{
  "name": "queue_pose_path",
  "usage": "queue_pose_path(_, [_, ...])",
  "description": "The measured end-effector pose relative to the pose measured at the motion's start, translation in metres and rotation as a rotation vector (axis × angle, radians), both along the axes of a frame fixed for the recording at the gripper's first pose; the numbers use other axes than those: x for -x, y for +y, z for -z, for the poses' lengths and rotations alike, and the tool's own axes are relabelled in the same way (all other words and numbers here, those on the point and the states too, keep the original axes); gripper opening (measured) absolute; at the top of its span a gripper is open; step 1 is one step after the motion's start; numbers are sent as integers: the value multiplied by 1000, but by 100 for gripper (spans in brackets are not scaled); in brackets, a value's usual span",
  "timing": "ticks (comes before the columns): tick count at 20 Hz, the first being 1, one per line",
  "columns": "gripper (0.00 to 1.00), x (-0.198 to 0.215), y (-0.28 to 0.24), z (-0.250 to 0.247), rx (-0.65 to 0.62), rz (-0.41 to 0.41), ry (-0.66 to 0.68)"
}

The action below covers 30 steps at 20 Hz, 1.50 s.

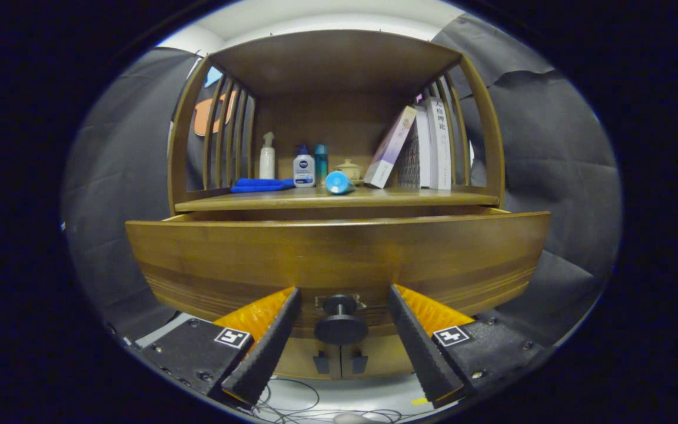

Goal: Pull open the drawer, take out the items inside it, and place them on the countertop above the cabinet.

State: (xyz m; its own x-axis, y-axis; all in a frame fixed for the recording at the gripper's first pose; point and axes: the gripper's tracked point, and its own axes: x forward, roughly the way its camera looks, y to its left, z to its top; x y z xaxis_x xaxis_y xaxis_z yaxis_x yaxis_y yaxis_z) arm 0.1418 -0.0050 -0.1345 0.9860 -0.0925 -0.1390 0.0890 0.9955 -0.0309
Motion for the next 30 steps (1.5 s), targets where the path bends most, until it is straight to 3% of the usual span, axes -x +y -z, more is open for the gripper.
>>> queue_pose_path(12, [98,-58,-4,-6,-8,0,15])
queue_pose_path(30, [99,-60,-4,-6,-4,-1,27])
